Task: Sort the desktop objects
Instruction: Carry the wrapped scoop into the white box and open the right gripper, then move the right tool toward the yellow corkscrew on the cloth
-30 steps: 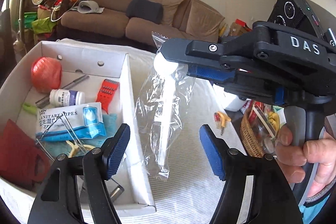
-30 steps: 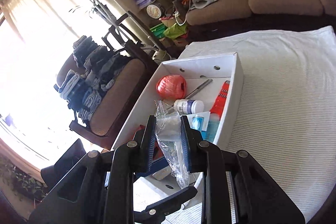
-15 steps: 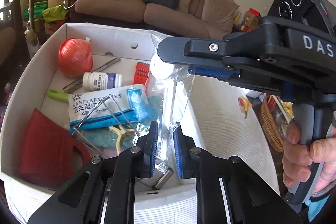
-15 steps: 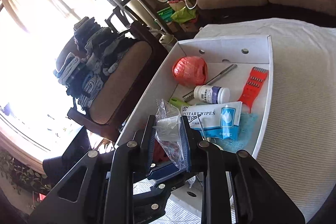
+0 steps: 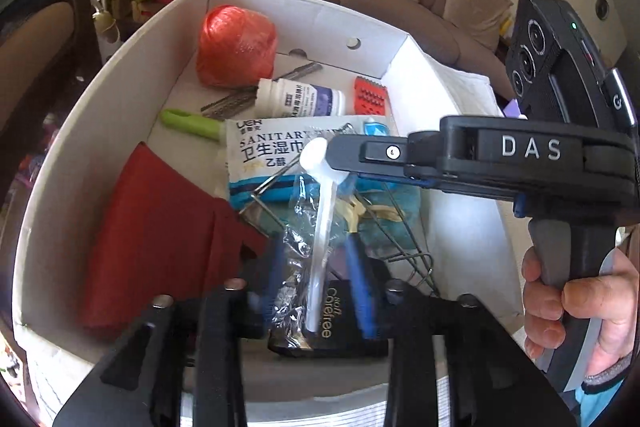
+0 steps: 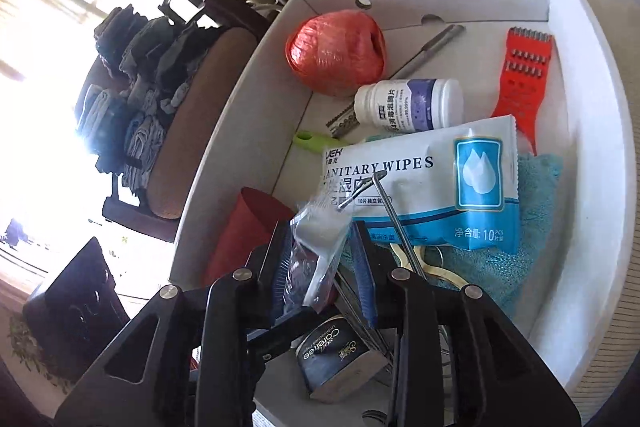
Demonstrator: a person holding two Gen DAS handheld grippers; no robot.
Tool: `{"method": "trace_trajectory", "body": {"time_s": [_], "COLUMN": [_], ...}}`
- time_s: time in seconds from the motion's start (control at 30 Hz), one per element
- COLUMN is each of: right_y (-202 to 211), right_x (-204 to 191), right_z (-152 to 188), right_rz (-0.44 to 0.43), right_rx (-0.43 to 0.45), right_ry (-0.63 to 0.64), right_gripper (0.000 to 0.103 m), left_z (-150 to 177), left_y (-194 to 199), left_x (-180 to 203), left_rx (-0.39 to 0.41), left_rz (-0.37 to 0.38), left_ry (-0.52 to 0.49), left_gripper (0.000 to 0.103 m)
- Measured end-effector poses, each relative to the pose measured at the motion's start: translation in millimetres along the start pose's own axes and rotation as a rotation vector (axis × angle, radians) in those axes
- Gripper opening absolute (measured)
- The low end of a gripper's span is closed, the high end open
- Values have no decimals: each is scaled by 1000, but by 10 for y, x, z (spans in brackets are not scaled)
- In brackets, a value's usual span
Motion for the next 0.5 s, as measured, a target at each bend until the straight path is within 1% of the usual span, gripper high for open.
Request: {"method": "trace_trajectory", "body": {"time_s": [0.03, 0.1, 0.23, 0.3, 0.33, 0.37, 0.4, 0.43, 0.47, 0.5], "right_y": [-22, -3, 201, 333, 395, 463, 540, 623, 714, 803], "right_x": [6, 18, 37, 15, -2, -24, -48, -67, -77, -78], "right_z": [4, 10, 8, -3, -2, 2, 9, 20, 37, 56], "right_rz": [20, 28, 48, 58, 71, 84, 95, 102, 99, 86], "right_rx": [-8, 1, 38, 45, 46, 49, 55, 66, 80, 94], "right_ry": [2, 10, 20, 39, 51, 65, 80, 90, 93, 88], "right_gripper": [31, 32, 44, 48, 54, 58, 66, 74, 79, 90], "left_z": [-3, -8, -7, 7, 13, 23, 33, 46, 57, 70], "left_y": [36, 89, 117, 150, 175, 202, 232, 265, 292, 327], "left_x": [-41, -78, -40, 35, 81, 134, 187, 247, 318, 382], "left_rx": [18, 28, 20, 21, 25, 31, 37, 44, 48, 49], "left_rz": [13, 50, 39, 43, 48, 52, 52, 48, 49, 57], "left_ry": [20, 39, 43, 37, 33, 28, 22, 12, 1, -8], "left_gripper": [62, 62, 63, 67, 73, 79, 84, 91, 93, 93]}}
Point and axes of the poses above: each gripper's, at about its wrist camera, not at the fingertips, and y roughly against the way its jaws point, x to its right, z to its underside, the point moved 1 cm from there along -y, roughly the way its jaws point, and after that the axes turned 13 degrees about y, right-handed, at the moved point
